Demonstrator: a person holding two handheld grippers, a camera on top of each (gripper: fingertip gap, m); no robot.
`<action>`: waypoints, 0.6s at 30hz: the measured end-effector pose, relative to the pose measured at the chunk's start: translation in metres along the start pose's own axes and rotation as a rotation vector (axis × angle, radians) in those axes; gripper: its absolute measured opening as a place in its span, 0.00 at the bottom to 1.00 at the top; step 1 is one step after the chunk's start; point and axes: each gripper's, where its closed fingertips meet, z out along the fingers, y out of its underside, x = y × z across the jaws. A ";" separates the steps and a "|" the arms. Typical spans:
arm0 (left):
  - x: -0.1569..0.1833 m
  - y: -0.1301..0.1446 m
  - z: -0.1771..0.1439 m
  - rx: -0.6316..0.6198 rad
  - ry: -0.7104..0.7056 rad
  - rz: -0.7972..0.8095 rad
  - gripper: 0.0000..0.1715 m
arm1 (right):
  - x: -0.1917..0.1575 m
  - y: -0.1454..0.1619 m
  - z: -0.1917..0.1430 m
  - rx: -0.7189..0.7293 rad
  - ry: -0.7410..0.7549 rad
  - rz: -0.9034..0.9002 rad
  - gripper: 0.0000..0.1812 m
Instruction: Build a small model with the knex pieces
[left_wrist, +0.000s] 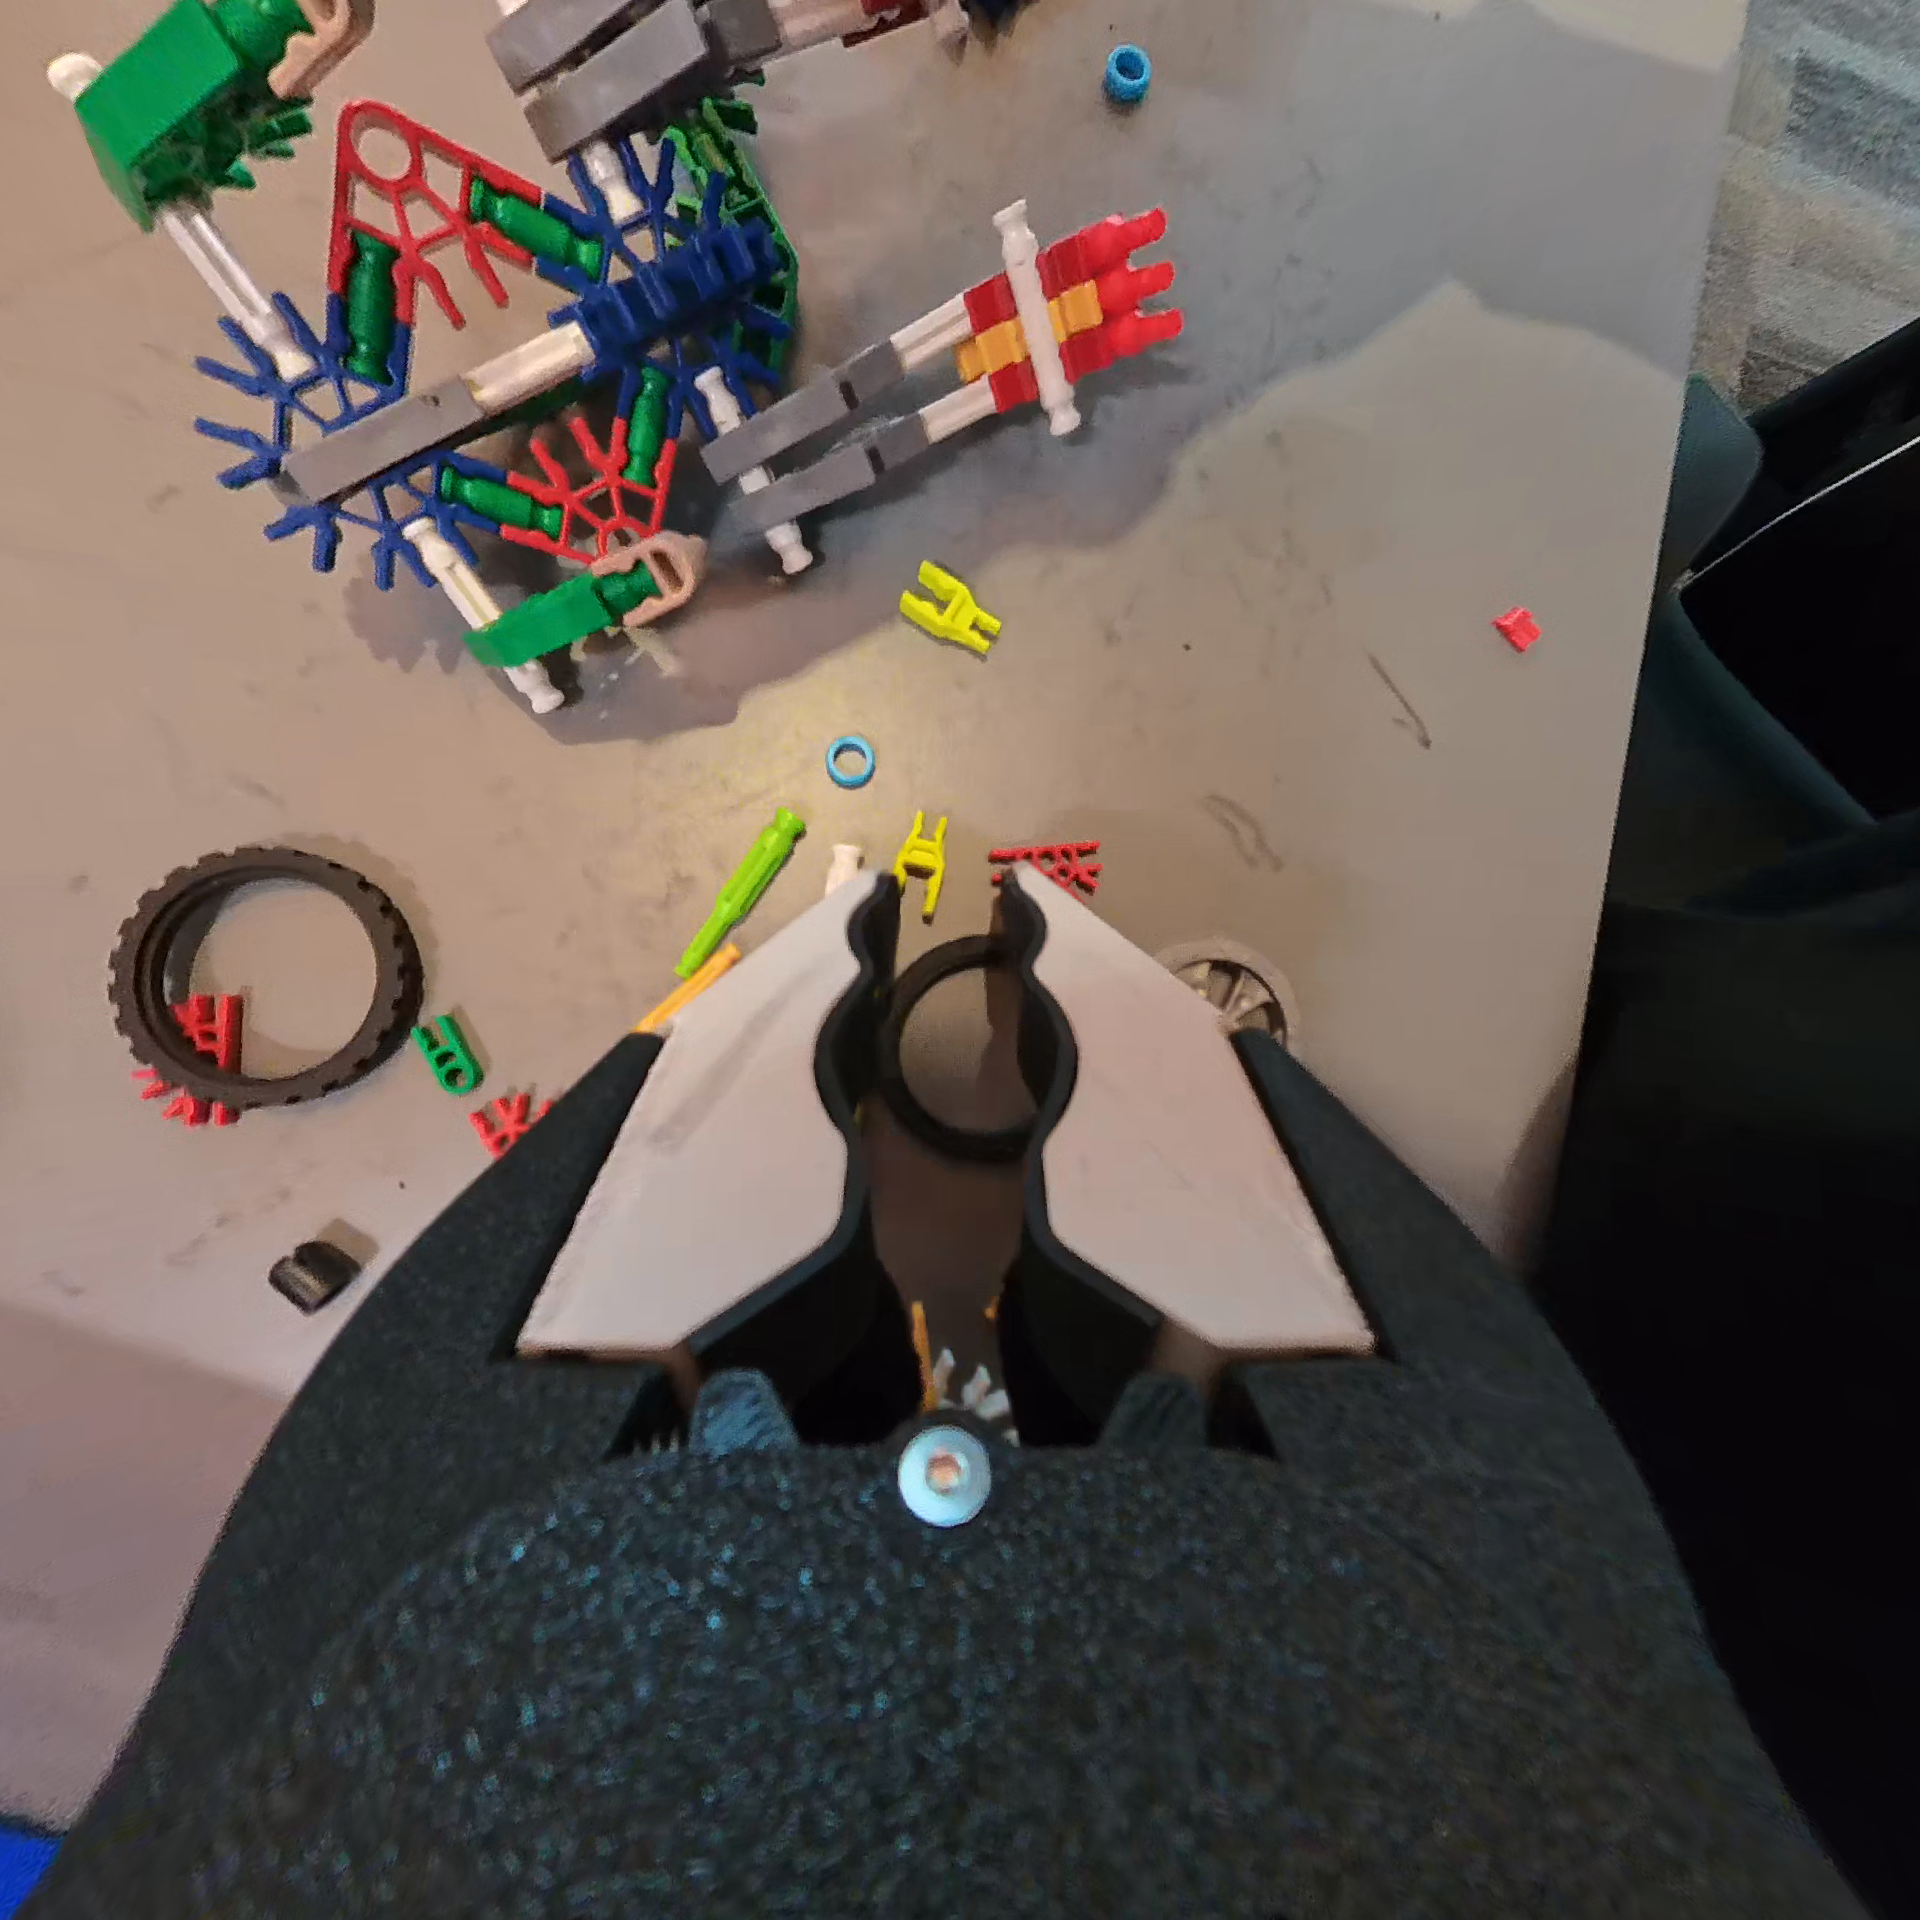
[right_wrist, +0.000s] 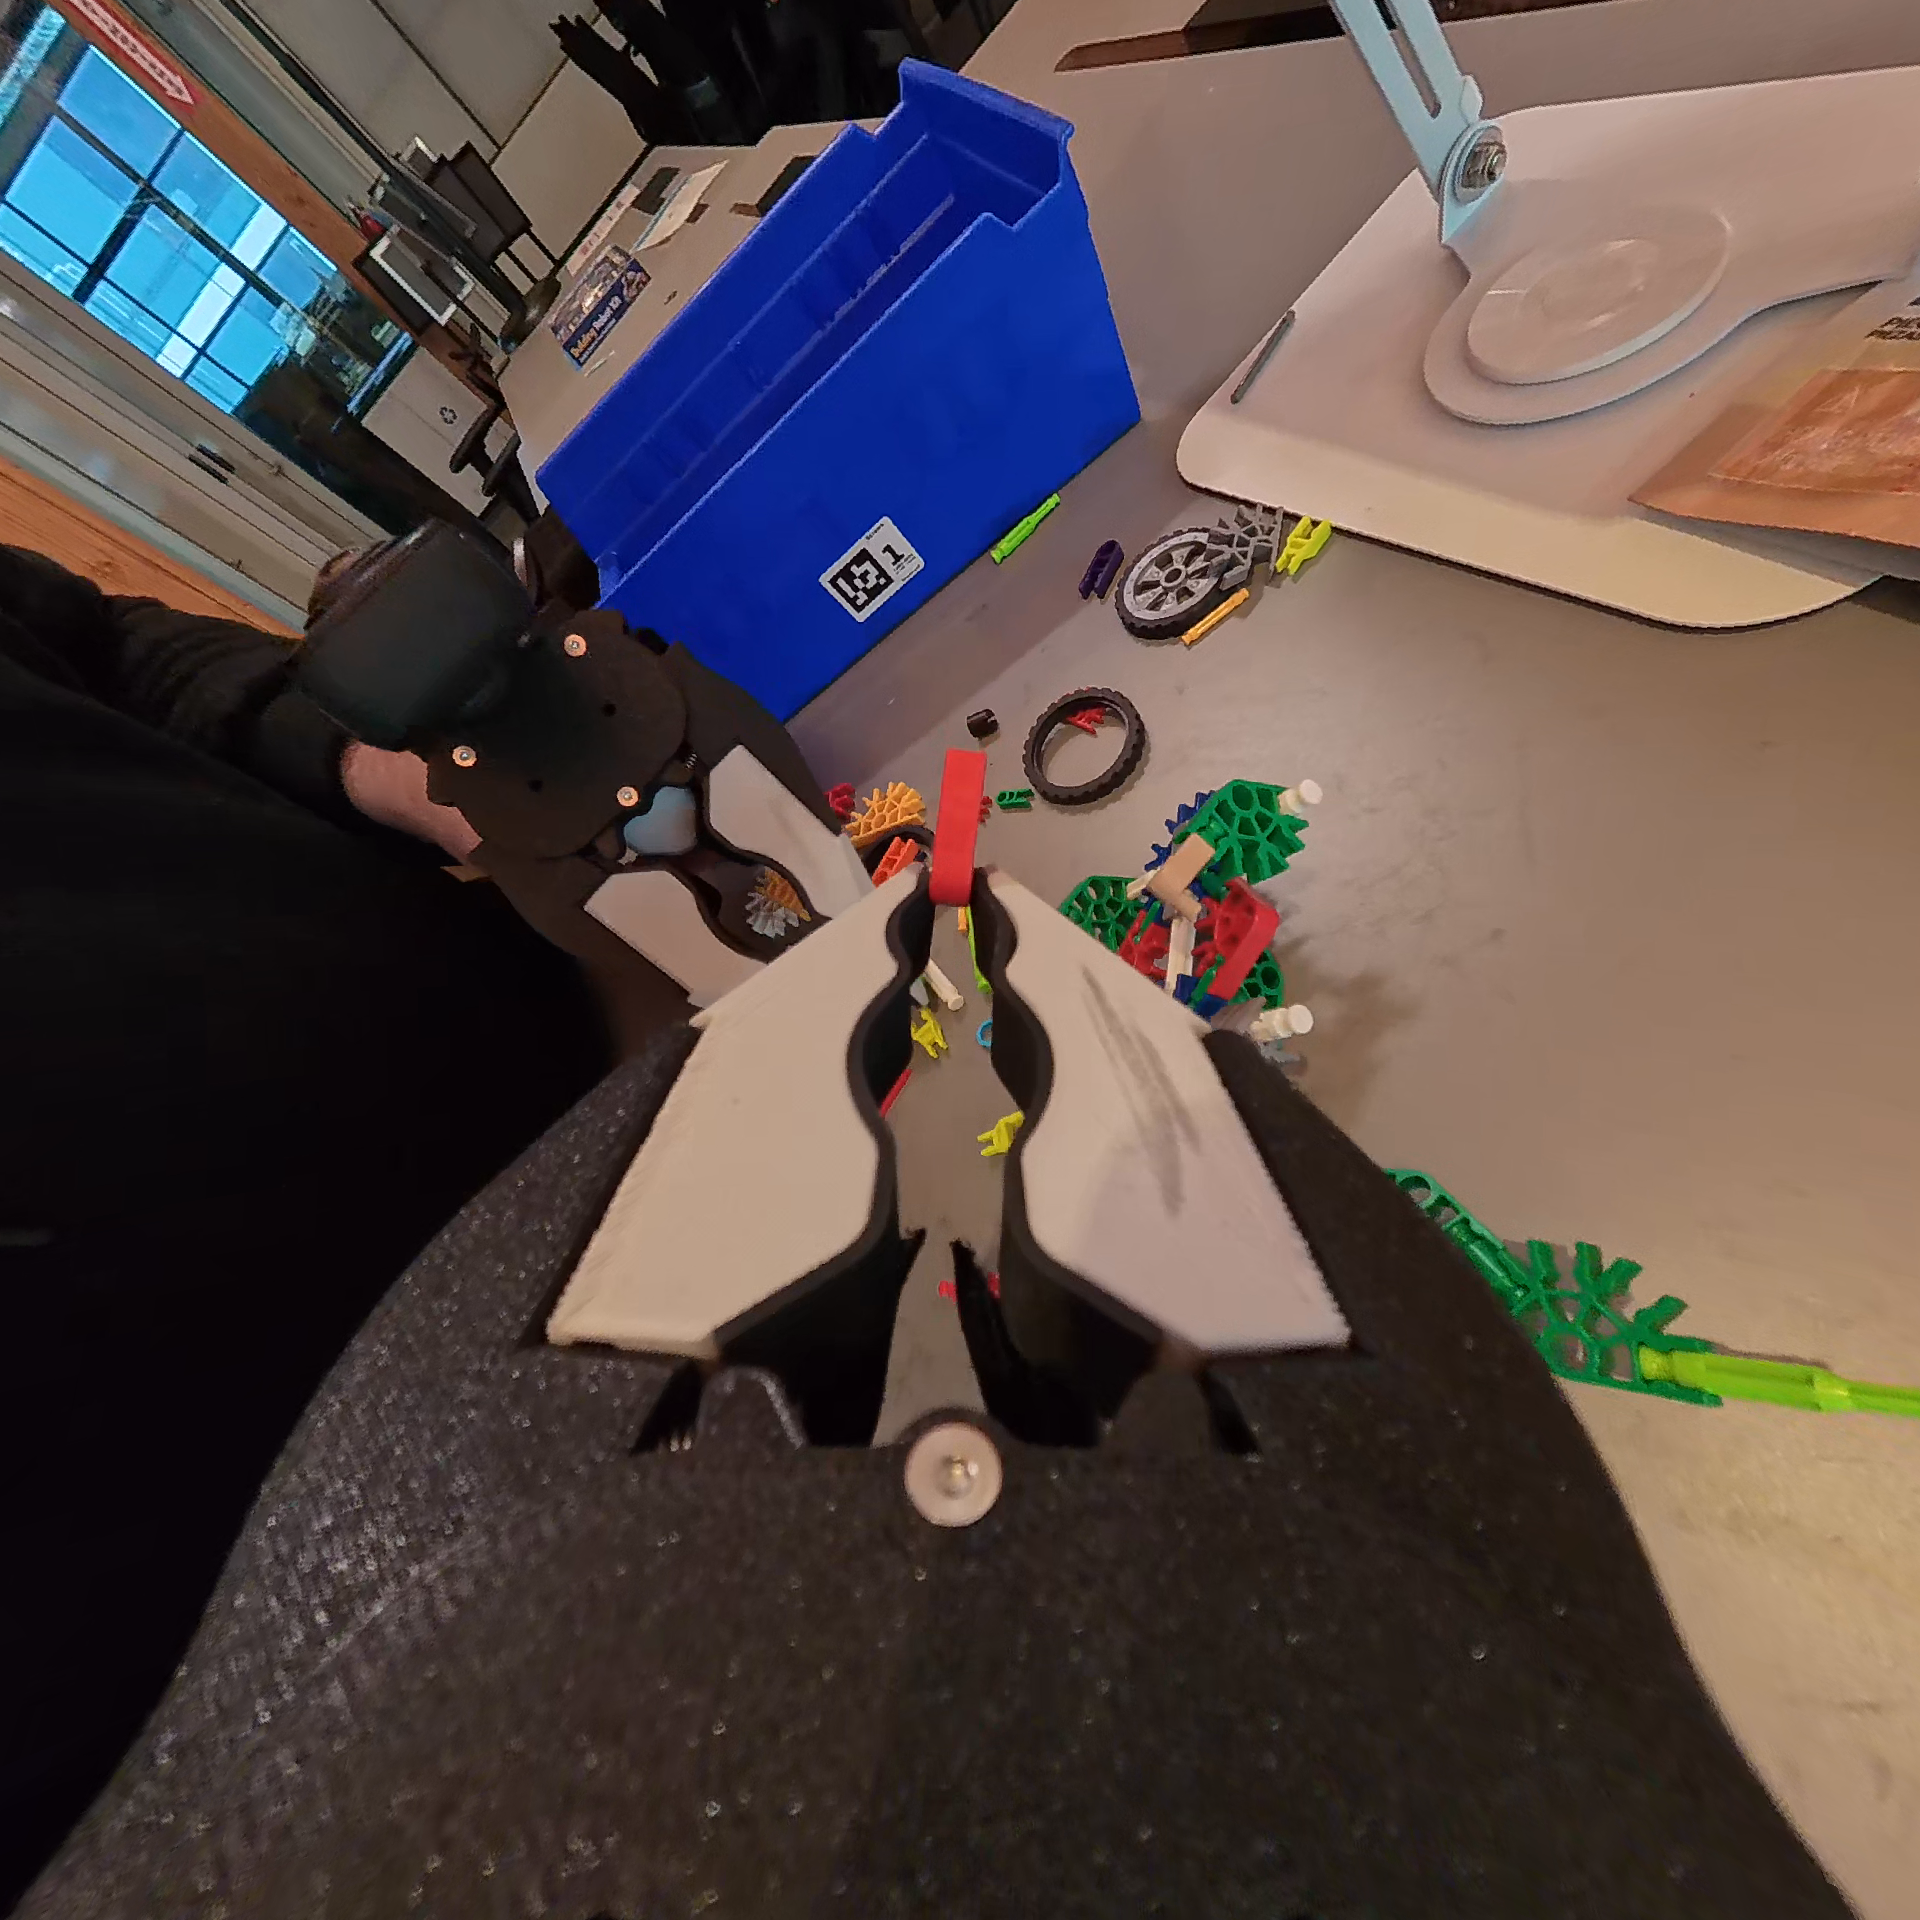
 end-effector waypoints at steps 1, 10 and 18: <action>-0.001 -0.002 0.001 0.004 -0.003 0.004 0.10 | 0.000 0.000 0.000 -0.001 0.001 0.001 0.04; 0.000 -0.001 0.007 -0.006 0.003 0.014 0.09 | 0.003 0.003 -0.002 -0.001 0.002 0.006 0.03; 0.011 -0.010 0.013 -0.002 0.036 0.036 0.11 | 0.002 0.002 -0.001 -0.002 -0.005 0.002 0.03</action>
